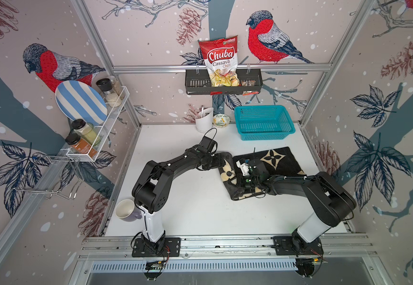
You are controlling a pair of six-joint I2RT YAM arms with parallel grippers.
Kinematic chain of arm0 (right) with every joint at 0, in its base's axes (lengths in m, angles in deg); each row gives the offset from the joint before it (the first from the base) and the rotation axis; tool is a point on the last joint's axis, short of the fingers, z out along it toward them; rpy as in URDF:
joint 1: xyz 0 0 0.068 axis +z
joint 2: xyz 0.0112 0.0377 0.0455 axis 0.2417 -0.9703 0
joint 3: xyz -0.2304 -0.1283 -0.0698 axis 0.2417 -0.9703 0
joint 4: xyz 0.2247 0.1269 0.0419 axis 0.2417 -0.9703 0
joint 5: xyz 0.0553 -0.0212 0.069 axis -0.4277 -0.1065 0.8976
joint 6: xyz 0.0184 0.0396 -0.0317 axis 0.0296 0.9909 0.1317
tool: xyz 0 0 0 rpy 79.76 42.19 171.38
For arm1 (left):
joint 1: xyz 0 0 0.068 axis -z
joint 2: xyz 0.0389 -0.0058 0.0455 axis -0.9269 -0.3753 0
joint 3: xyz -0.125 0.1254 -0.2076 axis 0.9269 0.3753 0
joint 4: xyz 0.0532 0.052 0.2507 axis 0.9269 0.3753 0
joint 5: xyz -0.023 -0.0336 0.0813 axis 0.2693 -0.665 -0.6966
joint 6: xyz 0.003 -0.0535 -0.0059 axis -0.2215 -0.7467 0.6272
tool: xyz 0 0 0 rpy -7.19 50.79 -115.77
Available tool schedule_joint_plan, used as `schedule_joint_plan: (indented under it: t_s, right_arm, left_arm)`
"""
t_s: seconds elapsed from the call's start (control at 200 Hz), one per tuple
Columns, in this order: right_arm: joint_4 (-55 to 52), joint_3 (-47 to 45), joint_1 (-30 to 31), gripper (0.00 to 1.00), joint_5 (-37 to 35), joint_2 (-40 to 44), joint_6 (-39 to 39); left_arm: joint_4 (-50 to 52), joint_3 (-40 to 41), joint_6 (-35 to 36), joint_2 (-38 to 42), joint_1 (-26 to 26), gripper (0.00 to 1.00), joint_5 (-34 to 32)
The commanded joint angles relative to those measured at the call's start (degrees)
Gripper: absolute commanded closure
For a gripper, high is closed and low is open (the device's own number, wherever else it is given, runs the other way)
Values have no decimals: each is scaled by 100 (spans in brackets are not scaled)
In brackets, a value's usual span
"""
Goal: Roll up the pillowcase
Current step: Roll the pillowcase at the center of the board.
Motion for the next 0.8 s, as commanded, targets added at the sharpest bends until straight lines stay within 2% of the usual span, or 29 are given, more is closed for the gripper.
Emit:
schedule_joint_plan:
  t_s: [0.0, 0.05, 0.08, 0.135, 0.32, 0.365, 0.51, 0.58, 0.675, 0.79]
  right_arm:
    - [47, -57, -114, 100, 411, -59, 128]
    - [-46, -51, -145, 98, 339, -60, 90]
    - [-109, -42, -143, 91, 279, -50, 65]
    - [-258, -35, -152, 64, 99, 23, 30]
    - [-1023, -34, -117, 20, -866, 668, -151]
    - [-1277, -11, -87, 1, -1206, 871, -212]
    - [-2434, 374, 377, 0, -2967, 1406, -473]
    - [-3106, 773, 875, 0, -4242, 1458, -552]
    - [-3798, 1348, 1593, 0, -5604, 1203, -523]
    - [-4267, 1927, 2270, 0, -6464, 610, -442]
  left_arm:
    - [-198, -175, -131, -254, 88, 25, 51]
    - [-127, -306, -167, -439, 123, 27, 11]
    - [-70, -391, -176, -553, 142, 28, -19]
    - [4, -484, -182, -694, 176, 29, -81]
    - [21, -495, -179, -781, 231, 30, -133]
    - [17, -493, -179, -782, 231, 30, -124]
    - [92, -509, -193, -773, 231, 30, -186]
    - [120, -528, -225, -767, 231, 30, -210]
    - [142, -528, -273, -764, 231, 30, -230]
    - [144, -545, -282, -777, 231, 30, -224]
